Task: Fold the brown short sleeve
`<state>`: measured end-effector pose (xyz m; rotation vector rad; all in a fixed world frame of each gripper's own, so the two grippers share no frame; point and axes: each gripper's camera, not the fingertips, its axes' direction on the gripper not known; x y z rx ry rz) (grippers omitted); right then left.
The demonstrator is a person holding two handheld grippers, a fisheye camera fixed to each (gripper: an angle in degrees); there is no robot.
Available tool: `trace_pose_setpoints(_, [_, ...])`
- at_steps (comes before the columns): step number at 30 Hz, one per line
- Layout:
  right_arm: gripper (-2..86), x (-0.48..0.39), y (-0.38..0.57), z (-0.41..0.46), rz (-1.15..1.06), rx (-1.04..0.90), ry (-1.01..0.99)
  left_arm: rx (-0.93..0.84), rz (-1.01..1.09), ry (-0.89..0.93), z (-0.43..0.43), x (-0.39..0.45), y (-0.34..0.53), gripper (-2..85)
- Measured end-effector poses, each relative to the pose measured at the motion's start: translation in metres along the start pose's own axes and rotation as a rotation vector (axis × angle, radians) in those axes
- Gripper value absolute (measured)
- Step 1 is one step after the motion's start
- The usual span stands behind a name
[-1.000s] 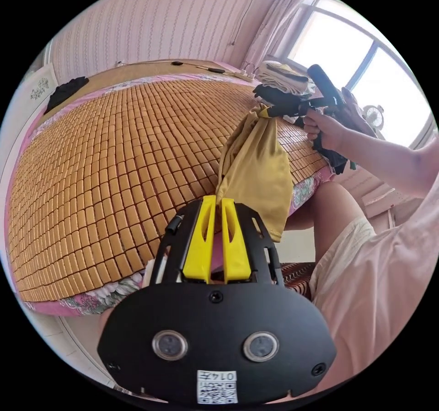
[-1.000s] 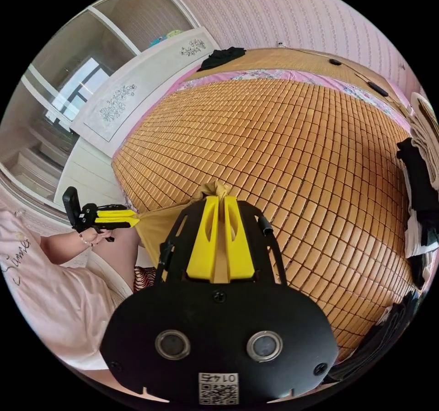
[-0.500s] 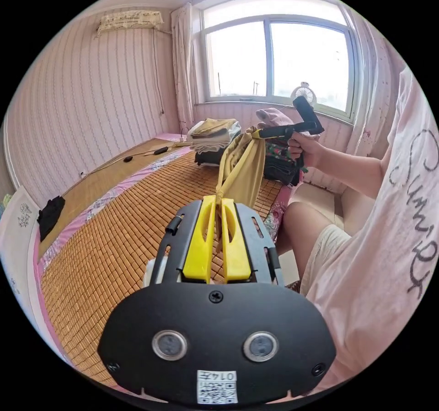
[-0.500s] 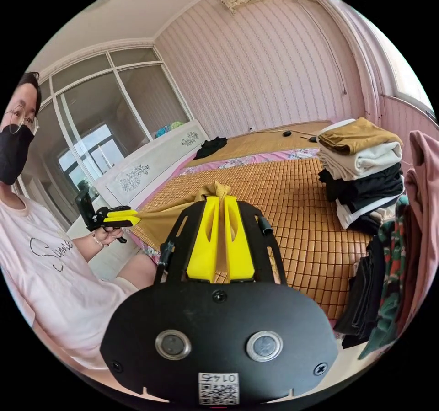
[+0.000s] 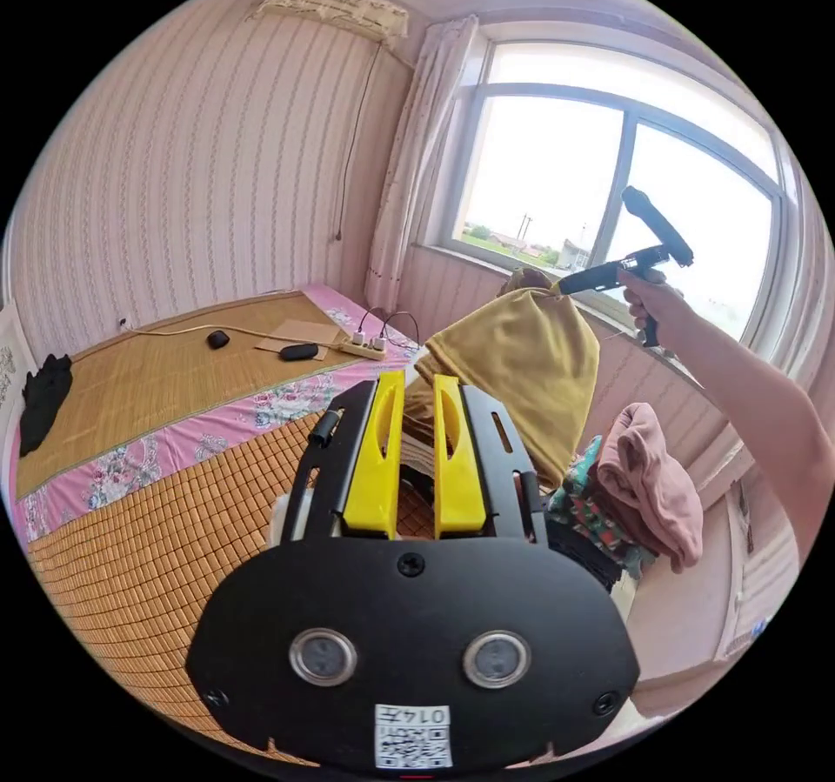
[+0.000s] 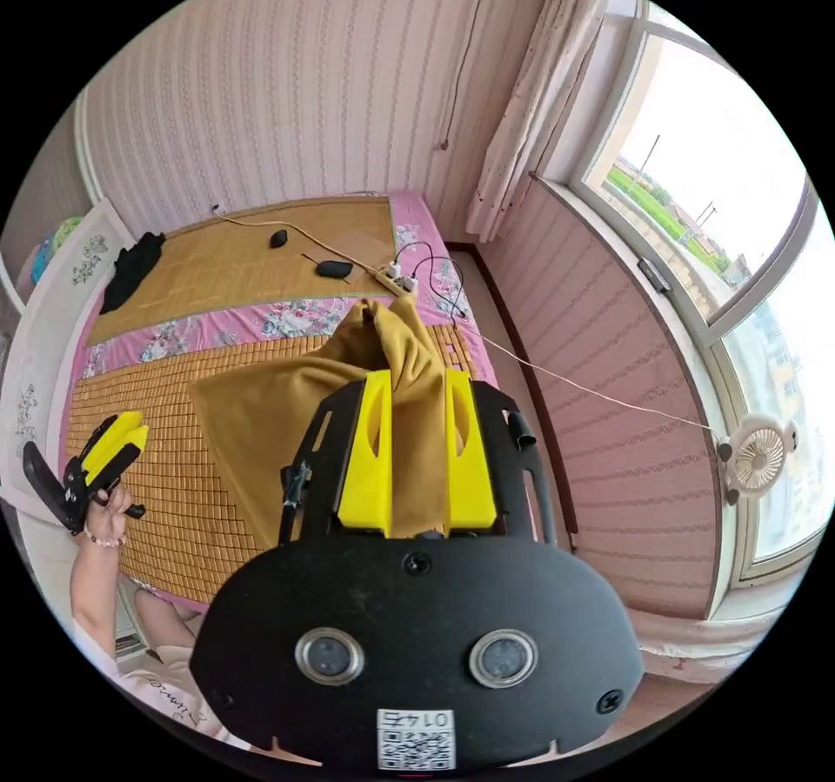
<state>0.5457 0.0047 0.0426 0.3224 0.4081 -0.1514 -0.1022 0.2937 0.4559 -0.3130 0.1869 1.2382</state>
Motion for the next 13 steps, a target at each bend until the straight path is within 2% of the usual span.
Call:
trace_pose_setpoints(2, [12.3, -0.001, 0.018, 0.016, 0.017, 0.011, -0.001, -0.036, 0.017, 0.002, 0.009, -0.003, 0.012, 5.9])
trace_pose_setpoints(5, [12.9, -0.002, 0.071, 0.021, -0.030, 0.065, -0.105, -0.094, 0.096, 0.019, 0.006, -0.004, 0.056, 5.3])
trace_pose_setpoints(10, [9.9, -0.029, 0.239, -0.022, -0.135, 0.275, -0.167, -0.234, 0.099, 0.088, -0.021, 0.002, 0.166, 4.5])
trace_pose_setpoints(13, [9.0, -0.040, 0.337, -0.031, -0.078, 0.274, -0.153, -0.293, 0.044, 0.113, -0.042, 0.015, 0.222, 4.6])
